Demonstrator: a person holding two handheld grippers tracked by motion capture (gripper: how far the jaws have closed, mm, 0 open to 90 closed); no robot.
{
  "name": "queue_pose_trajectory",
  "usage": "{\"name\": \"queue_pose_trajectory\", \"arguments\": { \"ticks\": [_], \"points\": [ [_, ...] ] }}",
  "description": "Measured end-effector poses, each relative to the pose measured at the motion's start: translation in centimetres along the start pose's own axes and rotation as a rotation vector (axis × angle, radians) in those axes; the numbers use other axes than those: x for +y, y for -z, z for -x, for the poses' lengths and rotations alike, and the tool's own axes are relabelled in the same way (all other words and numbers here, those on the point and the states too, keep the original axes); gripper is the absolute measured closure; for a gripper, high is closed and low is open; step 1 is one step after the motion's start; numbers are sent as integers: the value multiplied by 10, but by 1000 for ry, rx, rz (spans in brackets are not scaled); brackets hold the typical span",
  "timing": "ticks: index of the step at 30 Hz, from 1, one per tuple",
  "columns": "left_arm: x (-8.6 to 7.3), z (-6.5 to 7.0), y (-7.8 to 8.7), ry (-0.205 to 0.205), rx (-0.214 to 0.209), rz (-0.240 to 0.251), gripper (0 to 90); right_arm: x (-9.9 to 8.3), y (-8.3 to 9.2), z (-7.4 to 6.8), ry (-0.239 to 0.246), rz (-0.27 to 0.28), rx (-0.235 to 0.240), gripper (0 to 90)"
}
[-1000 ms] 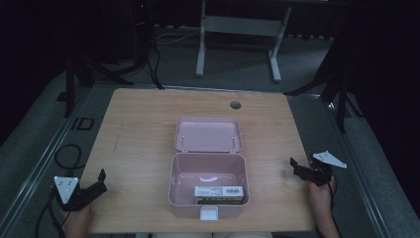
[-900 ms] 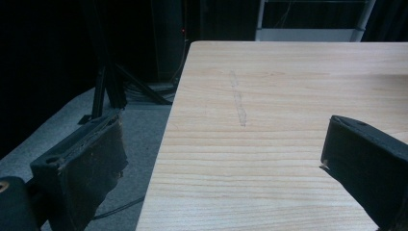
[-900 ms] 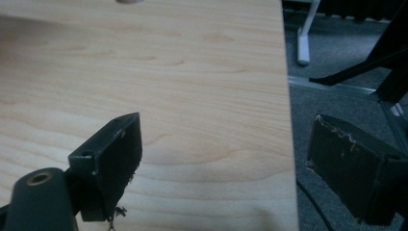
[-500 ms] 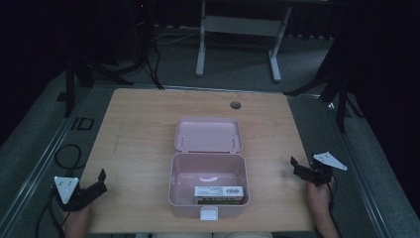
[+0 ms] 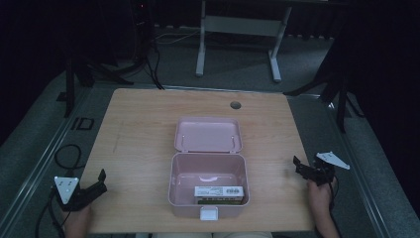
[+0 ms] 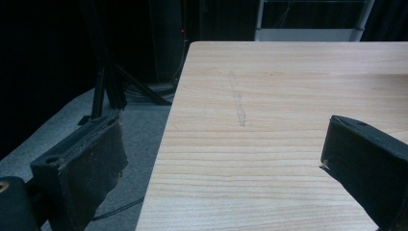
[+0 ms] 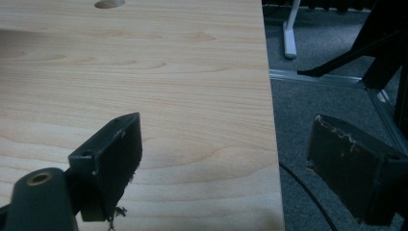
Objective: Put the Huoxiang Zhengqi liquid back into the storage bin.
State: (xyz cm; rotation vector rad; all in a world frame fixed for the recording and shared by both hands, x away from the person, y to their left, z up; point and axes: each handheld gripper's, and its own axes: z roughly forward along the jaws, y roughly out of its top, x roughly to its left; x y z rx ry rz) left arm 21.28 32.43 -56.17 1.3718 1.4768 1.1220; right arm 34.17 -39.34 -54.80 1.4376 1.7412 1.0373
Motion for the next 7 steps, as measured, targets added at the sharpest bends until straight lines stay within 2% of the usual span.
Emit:
{"name": "queue_pose_trajectory", "arguments": {
  "ticks": [7],
  "points": [
    [0, 0, 0, 1, -1, 1, 21, 0, -1, 0, -3, -8, 0, 119]
  ]
}}
